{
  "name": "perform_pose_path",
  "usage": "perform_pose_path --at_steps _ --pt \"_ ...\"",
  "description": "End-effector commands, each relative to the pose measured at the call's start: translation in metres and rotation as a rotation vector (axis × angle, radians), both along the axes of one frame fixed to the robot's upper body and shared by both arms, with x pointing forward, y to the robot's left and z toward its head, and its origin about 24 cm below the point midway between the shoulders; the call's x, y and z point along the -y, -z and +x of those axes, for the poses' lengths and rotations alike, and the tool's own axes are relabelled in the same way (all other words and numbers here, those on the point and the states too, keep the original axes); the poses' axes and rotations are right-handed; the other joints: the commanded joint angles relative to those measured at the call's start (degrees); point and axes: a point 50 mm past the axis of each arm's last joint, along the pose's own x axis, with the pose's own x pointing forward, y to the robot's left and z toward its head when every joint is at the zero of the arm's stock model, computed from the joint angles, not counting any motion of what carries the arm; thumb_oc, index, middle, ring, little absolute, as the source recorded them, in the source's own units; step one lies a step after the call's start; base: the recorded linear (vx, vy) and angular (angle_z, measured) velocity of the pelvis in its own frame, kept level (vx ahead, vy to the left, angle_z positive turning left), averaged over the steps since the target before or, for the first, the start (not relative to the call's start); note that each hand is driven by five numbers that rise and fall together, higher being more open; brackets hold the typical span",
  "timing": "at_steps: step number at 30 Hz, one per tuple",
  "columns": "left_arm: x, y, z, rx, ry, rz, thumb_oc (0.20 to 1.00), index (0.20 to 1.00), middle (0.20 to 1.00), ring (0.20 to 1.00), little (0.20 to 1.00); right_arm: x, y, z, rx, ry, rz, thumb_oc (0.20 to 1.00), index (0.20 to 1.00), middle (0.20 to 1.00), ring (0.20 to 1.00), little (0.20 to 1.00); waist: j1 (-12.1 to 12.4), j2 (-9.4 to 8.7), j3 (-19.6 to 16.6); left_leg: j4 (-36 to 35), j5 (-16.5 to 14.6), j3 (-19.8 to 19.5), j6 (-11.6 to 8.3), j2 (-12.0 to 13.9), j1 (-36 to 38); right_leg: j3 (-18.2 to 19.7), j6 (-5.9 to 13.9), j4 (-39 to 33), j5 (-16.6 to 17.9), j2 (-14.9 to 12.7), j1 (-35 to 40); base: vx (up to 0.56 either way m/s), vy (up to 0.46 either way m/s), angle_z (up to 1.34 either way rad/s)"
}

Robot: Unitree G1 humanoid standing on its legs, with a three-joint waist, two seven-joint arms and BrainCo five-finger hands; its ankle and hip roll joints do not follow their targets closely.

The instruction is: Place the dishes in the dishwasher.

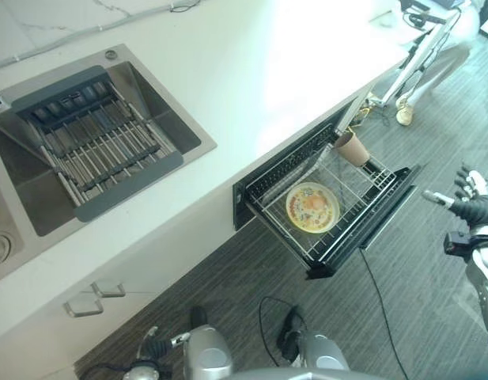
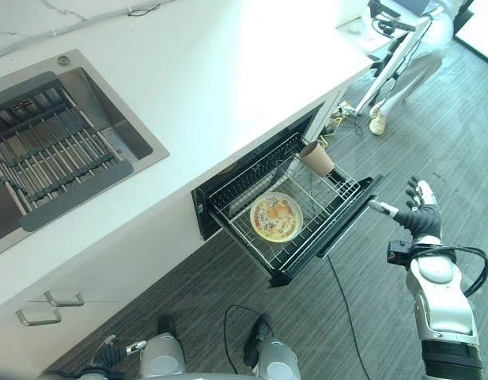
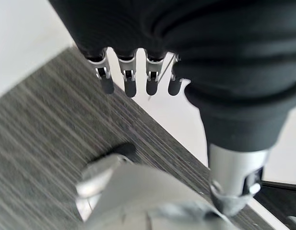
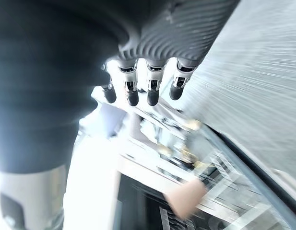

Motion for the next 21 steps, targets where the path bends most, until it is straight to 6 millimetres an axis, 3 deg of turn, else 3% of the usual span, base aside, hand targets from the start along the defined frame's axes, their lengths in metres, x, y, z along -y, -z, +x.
perform_pose_path --at_steps 1,3,6,7,10,15,16,21 --pt "-0.011 -0.005 0.004 -0.028 0.037 0.129 1.0 1.0 1.0 1.0 1.0 0.008 -0.033 -0.004 0.193 0.045 -0.036 0.2 0.2 0.2 0.2 0.2 0.4 2.22 -0.2 -5.5 3.2 -4.1 2.05 -0.9 0.6 6.1 7.55 4.5 -0.7 -6.0 0.1 -0.09 -0.317 0.16" --pt "-0.016 -0.008 0.013 -0.019 0.02 0.16 1.0 1.0 1.0 1.0 1.0 0.009 -0.032 -0.001 0.186 0.07 -0.04 0.2 0.2 0.2 0.2 0.2 0.8 2.86 -0.9 -4.3 2.7 -4.6 2.11 0.2 0.4 5.8 7.6 4.1 -0.5 -7.6 1.1 -0.12 -0.352 0.19" --pt "-0.015 -0.005 0.014 -0.034 0.023 0.167 1.0 1.0 1.0 1.0 1.0 0.012 -0.026 0.003 0.167 0.103 -0.03 0.2 0.2 0.2 0.2 0.2 1.4 3.13 -1.7 -2.6 2.8 -4.9 0.65 2.2 0.3 4.4 7.78 0.3 -2.6 -6.5 3.6 -0.02 -0.393 -0.03" --pt "-0.007 0.002 -0.001 -0.071 0.011 0.163 1.0 1.0 1.0 1.0 1.0 0.021 -0.016 0.008 0.115 0.143 0.053 0.2 0.2 0.2 0.2 0.2 2.5 4.19 -2.6 -4.2 3.8 -6.6 -0.86 3.2 1.9 2.9 7.43 -2.5 -2.5 -5.6 6.2 -0.02 -0.336 -0.16" --pt "-0.007 0.009 -0.019 -0.111 -0.028 0.151 1.0 1.0 1.0 1.0 1.0 0.033 -0.001 0.009 0.078 0.208 0.122 0.2 0.2 0.2 0.2 0.2 3.3 4.8 -3.5 -6.3 4.7 -6.6 -1.52 3.4 3.6 1.5 7.05 -3.2 -2.8 -5.7 7.6 -0.01 -0.117 -0.13" --pt "-0.013 0.013 -0.037 -0.183 -0.108 0.147 1.0 1.0 1.0 1.0 1.0 0.043 0.035 0.005 -0.018 0.278 0.228 0.2 0.2 0.2 0.2 0.2 3.5 5.38 -5.1 -8.3 4.9 -6.0 -1.85 2.5 6.2 -0.3 7.04 -3.5 -3.0 -6.2 8.8 0.02 0.012 0.15" --pt "-0.014 0.014 -0.039 -0.197 -0.087 0.161 1.0 1.0 1.0 1.0 1.0 0.048 0.058 0.003 -0.074 0.311 0.307 0.2 0.2 0.2 0.2 0.2 3.9 5.62 -6.0 -9.1 4.7 -6.0 -1.54 1.6 7.4 -1.1 7.15 -3.7 -3.0 -6.5 9.6 0.05 0.046 0.15" --pt "-0.014 0.014 -0.036 -0.201 -0.051 0.168 1.0 1.0 1.0 1.0 1.0 0.052 0.081 0.002 -0.166 0.336 0.371 0.2 0.2 0.2 0.2 0.2 4.8 5.83 -7.1 -9.9 4.2 -6.6 -0.81 0.3 8.4 -1.9 7.51 -4.0 -2.8 -7.2 10.6 0.05 0.044 0.2"
